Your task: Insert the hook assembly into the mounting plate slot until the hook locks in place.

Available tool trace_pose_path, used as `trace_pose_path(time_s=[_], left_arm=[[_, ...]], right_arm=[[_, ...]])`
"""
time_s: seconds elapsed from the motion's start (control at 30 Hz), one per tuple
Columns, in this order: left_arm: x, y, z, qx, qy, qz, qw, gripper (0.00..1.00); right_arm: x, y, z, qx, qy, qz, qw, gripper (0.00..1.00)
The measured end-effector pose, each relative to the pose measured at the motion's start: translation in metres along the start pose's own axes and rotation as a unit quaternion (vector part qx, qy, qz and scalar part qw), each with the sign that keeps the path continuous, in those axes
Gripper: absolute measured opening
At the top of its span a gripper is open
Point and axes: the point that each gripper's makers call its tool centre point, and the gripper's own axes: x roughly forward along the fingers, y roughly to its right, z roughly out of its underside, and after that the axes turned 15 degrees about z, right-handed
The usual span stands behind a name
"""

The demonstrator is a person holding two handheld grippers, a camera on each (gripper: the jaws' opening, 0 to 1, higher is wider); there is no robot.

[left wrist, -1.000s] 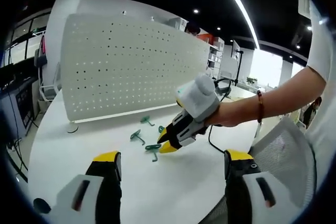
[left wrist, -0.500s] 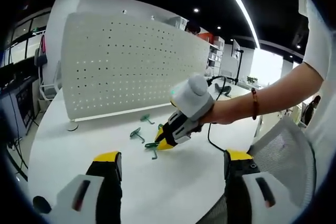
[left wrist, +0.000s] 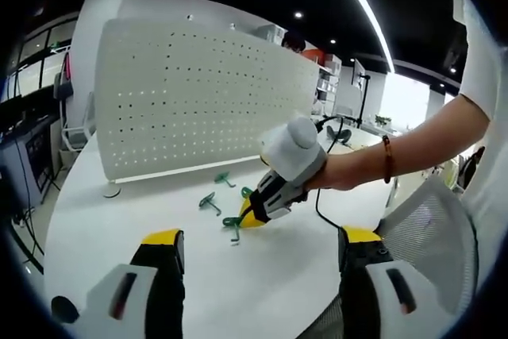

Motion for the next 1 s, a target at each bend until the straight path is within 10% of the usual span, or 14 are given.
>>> trace_pose_path(time_s=[1.0], left_arm=[[0.003, 0.024, -0.015, 0.013, 0.007, 0.001, 0.9999, 0.8]], right_arm=[[-0.062, 0.012, -0.034, 0.11, 0.098, 0.048, 0.988, 0.02]])
